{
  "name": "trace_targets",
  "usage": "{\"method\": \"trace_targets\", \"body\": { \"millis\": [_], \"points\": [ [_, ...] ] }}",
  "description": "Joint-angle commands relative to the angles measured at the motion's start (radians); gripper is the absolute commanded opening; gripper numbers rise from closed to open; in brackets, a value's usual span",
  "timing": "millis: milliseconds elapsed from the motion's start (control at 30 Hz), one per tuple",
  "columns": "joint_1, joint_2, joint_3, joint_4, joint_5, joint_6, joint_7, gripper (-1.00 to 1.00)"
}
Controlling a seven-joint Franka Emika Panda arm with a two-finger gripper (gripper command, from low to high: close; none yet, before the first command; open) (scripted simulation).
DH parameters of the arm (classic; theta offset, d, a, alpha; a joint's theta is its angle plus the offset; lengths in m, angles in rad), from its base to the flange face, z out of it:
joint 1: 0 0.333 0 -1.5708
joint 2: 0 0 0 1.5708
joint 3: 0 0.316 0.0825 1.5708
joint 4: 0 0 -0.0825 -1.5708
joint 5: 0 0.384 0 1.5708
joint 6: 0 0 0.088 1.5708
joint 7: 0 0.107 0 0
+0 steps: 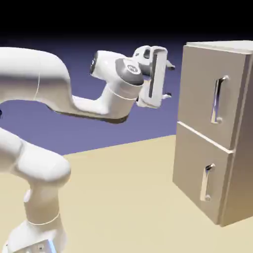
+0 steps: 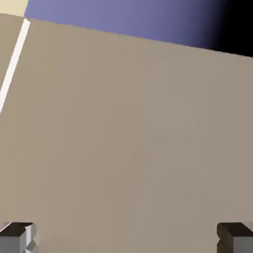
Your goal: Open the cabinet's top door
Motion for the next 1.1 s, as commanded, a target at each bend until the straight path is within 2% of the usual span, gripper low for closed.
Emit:
{"method": "trace_targets", "body": {
  "millis": [0,833,900,1067],
  "points": [
    [0.016,-0.007,-0.018,0.008,-0.044,-0.002,-0.017,1.00],
    [0.421,-0.176,-0.467,0.209,-1.131,-0.059,-0.438,1.00],
    [0.424,-0.177,-0.469,0.210,-1.137,-0.059,-0.441,1.00],
    [0.603,-0.137,-0.570,0.349,-1.149,-0.076,-0.439,1.00]
  ]
}}
